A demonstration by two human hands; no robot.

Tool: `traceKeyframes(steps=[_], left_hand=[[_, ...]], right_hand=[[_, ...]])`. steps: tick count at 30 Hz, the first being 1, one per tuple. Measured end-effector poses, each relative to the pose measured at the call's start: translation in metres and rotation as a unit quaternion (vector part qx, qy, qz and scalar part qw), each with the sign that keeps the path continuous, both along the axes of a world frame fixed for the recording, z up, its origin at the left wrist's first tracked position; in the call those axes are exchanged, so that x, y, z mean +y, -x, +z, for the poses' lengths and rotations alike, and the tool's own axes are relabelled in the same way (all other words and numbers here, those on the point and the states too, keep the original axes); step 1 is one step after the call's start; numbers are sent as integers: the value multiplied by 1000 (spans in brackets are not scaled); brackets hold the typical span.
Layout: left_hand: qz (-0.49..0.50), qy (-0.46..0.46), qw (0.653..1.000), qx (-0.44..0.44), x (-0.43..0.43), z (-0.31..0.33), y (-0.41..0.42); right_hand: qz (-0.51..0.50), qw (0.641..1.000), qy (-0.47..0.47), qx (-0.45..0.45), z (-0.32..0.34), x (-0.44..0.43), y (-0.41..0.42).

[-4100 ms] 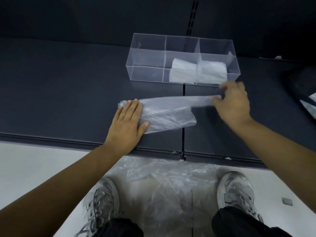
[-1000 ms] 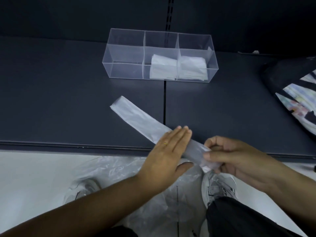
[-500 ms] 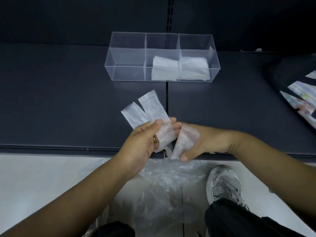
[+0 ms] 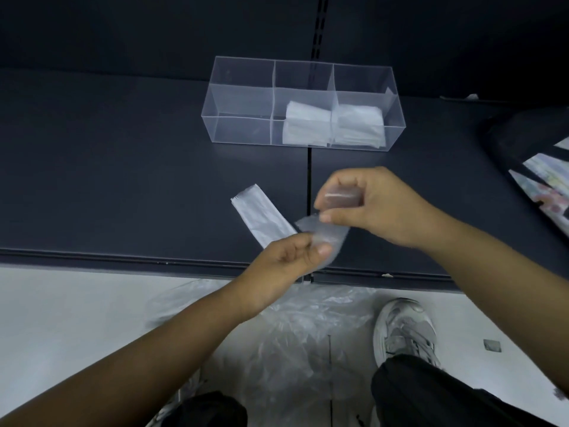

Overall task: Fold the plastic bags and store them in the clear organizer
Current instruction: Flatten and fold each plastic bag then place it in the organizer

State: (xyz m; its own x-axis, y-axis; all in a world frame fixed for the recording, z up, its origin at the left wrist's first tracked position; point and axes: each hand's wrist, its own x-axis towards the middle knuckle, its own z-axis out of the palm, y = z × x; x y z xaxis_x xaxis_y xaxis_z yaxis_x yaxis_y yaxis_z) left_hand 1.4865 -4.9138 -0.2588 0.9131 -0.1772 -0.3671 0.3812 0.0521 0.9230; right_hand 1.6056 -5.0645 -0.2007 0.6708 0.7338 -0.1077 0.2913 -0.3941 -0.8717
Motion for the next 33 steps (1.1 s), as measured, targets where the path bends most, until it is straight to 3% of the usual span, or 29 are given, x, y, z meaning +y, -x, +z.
traceKeyframes(steps=[5,8,10,14,19,25,28,33], left_hand=[[63,33,997,19,-2,-5,-3],[119,103,986,53,2,-10,-5],[140,149,977,61,6,-11,-6],[160,189,967,58,9,-12,-5],[155,180,969,66,10,-17,0],[191,179,963,69,16,-18,-7],[282,108,950,83,26,-19,-17],[341,-9,936,89,53,-22,-36]], right_hand=[[-10,1000,5,-2,-8,34,-16],[-168,984,-48,27,-19,25,-23],[-222,967,-68,107,-26,8,-16],[-110,947,-54,297,-50,-10,26],[-126,921,-71,361,-62,-1,38],[-73,953,37,292,-65,2,47],[-112,952,72,274,-67,4,46],[-142,945,100,277,-64,8,44]])
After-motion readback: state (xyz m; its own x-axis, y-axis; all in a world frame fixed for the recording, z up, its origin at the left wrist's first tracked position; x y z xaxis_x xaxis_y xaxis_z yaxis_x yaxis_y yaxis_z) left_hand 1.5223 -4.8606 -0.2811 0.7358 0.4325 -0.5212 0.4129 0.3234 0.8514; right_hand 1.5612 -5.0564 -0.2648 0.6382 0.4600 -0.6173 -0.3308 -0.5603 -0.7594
